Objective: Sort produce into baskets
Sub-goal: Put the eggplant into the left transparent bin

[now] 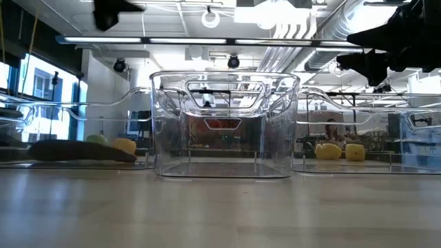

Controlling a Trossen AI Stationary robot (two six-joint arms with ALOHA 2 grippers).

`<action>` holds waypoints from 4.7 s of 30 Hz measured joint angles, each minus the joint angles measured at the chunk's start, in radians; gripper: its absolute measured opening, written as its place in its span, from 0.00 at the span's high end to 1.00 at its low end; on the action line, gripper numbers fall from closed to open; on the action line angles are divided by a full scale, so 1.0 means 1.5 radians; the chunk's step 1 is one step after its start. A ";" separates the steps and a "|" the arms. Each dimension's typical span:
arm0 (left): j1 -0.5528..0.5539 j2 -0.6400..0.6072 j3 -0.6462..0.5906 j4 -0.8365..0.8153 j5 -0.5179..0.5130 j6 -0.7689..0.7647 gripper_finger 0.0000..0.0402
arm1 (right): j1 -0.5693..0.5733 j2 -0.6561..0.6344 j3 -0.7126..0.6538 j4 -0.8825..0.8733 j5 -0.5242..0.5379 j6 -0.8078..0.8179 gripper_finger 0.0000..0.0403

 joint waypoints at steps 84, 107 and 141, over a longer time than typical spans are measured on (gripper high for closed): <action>0.277 0.041 0.135 -0.085 -0.109 0.239 0.49 | 0.431 0.660 0.450 -0.738 -0.393 1.332 0.30; 0.277 0.041 0.135 -0.084 -0.109 0.215 0.49 | 0.493 0.833 0.429 -0.633 -0.380 1.412 0.30; 0.277 0.041 0.135 0.038 -0.109 0.287 0.49 | 0.260 0.604 0.534 -0.369 -0.472 1.025 0.64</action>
